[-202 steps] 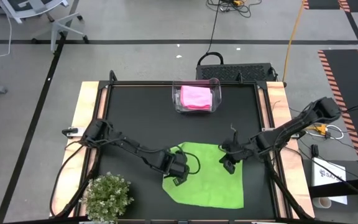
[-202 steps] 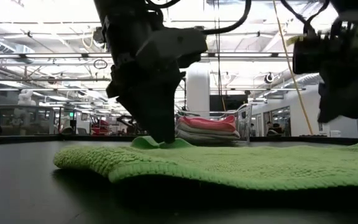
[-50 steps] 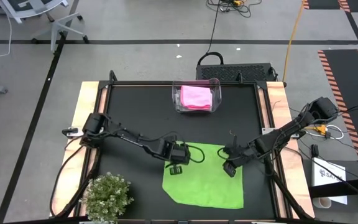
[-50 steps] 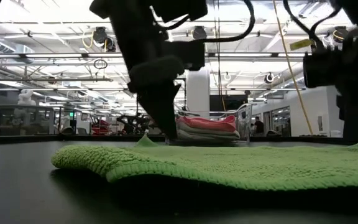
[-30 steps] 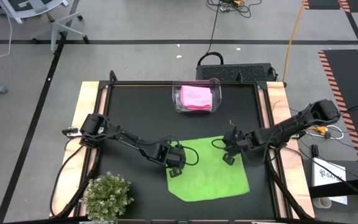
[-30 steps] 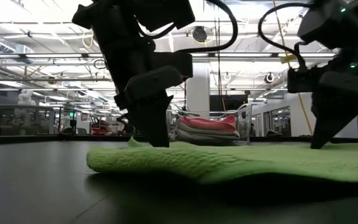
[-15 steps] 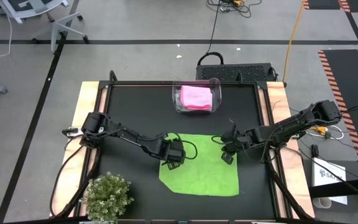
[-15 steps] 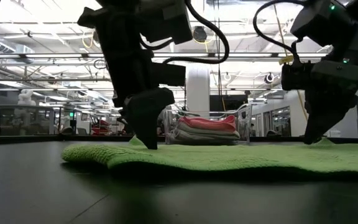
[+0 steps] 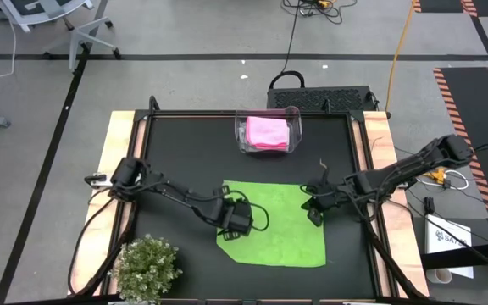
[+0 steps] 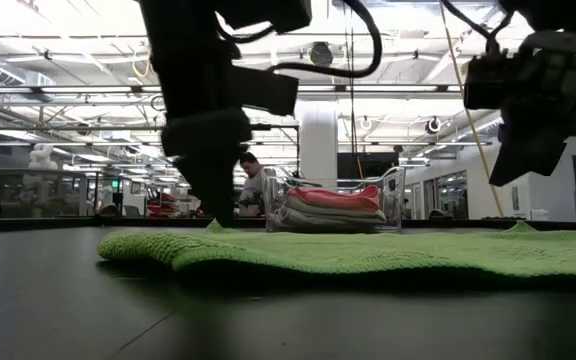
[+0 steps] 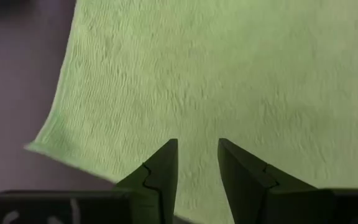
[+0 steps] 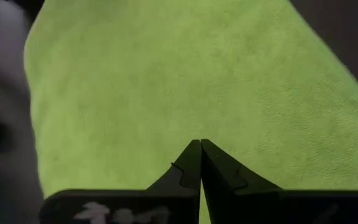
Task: Fold microfiber towels
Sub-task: Fold the green microfiber cloth
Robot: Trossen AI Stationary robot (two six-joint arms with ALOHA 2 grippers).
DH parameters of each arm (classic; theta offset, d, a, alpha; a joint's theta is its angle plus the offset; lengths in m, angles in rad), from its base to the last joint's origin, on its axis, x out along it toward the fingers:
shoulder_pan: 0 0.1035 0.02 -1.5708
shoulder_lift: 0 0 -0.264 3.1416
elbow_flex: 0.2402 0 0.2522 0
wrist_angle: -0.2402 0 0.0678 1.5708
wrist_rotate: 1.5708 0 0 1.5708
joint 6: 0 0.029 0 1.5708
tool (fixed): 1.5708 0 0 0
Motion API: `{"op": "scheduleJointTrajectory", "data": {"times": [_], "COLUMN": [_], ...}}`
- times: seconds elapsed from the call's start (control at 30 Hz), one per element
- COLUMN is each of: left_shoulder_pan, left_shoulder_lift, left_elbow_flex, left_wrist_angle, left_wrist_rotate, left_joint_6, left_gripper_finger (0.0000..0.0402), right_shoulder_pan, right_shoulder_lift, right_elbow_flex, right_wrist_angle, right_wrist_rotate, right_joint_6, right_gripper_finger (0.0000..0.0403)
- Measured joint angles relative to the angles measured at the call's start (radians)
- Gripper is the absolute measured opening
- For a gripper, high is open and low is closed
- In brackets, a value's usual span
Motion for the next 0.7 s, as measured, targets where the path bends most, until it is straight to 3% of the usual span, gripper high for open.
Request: {"op": "scheduleJointTrajectory", "data": {"times": [0.13,0.33,0.7], "left_shoulder_pan": [-0.029,-0.031,-0.051], "left_shoulder_lift": [-0.002,-0.004,-0.005], "left_elbow_flex": [0.0,-0.003,-0.011], "left_wrist_angle": [-0.023,-0.017,-0.024], "left_wrist_rotate": [-0.05,-0.042,-0.058], "left_joint_6": [-0.042,-0.129,-0.186], "left_gripper_finger": [0.0117,0.0117,0.0117], "right_shoulder_pan": [0.031,0.006,-0.089], "right_shoulder_lift": [-0.006,-0.006,-0.01], "right_elbow_flex": [0.0,0.0,0.0], "right_wrist_angle": [-0.035,-0.188,-0.277], "right_wrist_rotate": [0.01,0.123,-0.013], "right_joint_6": [0.006,0.066,-0.043], "right_gripper_finger": [0.0,0.0,0.0004]}}
